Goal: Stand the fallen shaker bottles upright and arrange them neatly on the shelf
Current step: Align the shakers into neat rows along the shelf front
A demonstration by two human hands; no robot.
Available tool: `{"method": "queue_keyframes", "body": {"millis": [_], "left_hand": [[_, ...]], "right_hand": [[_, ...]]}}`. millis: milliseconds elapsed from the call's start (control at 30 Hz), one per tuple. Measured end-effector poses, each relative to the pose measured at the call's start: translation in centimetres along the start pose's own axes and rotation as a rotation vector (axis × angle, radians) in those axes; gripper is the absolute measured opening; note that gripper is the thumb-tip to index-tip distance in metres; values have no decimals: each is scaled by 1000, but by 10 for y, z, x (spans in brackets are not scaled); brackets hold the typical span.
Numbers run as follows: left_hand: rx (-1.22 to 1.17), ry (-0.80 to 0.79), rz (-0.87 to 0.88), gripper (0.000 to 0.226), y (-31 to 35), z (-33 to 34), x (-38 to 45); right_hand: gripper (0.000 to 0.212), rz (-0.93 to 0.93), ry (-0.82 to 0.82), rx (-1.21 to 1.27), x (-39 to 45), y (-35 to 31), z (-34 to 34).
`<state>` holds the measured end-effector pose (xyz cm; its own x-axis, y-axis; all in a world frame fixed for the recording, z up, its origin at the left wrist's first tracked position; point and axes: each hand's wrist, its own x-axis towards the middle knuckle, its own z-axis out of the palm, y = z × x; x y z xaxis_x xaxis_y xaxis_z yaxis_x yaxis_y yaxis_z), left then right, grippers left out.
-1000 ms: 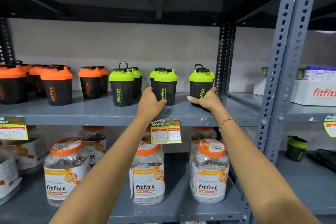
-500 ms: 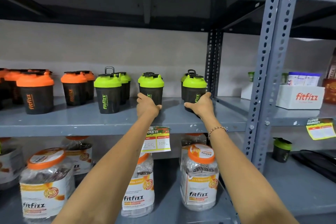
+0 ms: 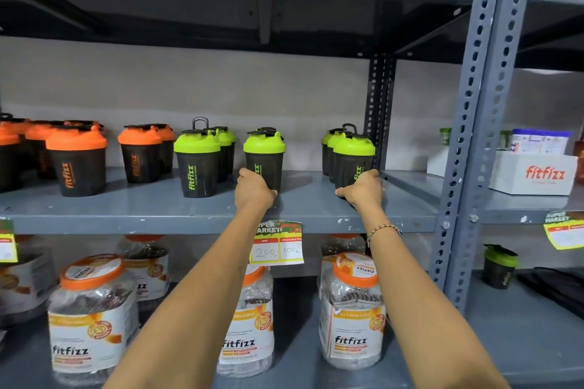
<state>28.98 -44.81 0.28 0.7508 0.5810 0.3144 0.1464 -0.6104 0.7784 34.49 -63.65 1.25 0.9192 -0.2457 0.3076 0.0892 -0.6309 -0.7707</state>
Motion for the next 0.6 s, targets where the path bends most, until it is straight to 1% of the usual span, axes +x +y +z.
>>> {"method": "queue_keyframes", "body": {"millis": [400, 600], "left_hand": [[112, 20, 9, 68, 0, 3, -2], [137, 20, 14, 69, 0, 3, -1]], "right_hand": [[87, -23, -13, 21, -6, -1, -3], [92, -27, -24, 11, -6, -2, -3]]}}
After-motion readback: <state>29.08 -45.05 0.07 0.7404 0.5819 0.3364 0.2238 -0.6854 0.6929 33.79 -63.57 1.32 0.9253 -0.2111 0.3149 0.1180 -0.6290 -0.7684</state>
